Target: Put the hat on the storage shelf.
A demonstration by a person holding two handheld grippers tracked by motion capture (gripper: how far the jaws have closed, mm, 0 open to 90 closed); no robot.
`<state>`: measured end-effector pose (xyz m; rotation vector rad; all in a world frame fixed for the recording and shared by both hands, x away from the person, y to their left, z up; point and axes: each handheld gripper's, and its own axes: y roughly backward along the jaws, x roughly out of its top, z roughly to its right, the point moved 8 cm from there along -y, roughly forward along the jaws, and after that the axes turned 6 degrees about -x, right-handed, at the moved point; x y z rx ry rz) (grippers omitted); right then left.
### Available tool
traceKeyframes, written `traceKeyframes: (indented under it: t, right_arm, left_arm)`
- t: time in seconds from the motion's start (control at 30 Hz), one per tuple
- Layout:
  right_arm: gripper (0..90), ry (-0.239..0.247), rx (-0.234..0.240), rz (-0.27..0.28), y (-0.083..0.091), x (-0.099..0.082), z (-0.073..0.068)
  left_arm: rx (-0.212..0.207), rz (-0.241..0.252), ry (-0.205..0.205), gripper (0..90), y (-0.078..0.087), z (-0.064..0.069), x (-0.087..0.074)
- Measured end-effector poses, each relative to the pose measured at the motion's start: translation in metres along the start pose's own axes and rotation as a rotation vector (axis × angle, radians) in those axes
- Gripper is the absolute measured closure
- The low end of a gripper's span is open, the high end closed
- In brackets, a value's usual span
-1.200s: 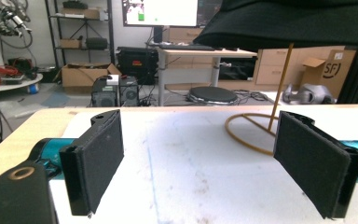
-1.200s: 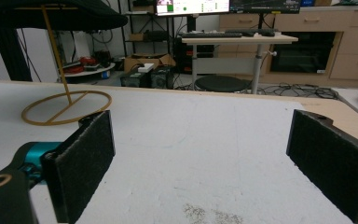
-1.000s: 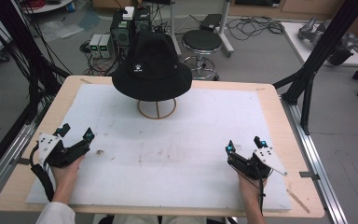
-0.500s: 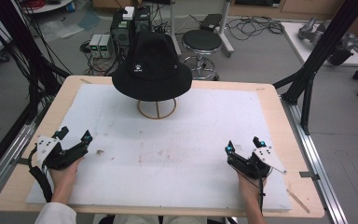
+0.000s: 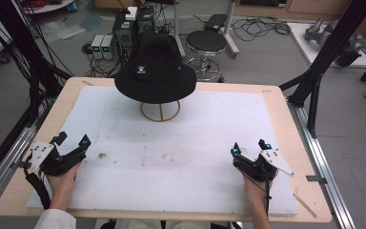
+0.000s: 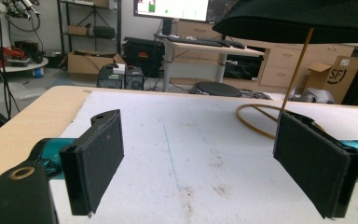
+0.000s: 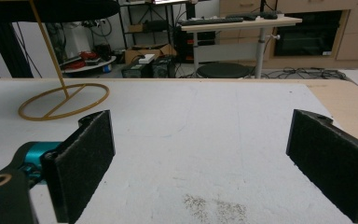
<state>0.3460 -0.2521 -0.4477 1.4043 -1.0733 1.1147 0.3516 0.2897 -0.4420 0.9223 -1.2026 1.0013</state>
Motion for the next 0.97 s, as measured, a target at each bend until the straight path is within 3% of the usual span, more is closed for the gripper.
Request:
traceKeyframes:
  t: [0.57, 0.97]
  right_arm:
    - [6.8, 0.000, 0.000, -0.007, 0.0008, -0.0007, 0.0001]
    - [6.8, 0.006, 0.000, -0.007, 0.0001, -0.0009, 0.0001]
  left_arm:
    - [-0.037, -0.025, -0.012, 16.6, -0.0065, 0.0091, -0.0048]
    - [-0.037, -0.030, -0.009, 16.6, -0.0073, 0.0091, -0.0060]
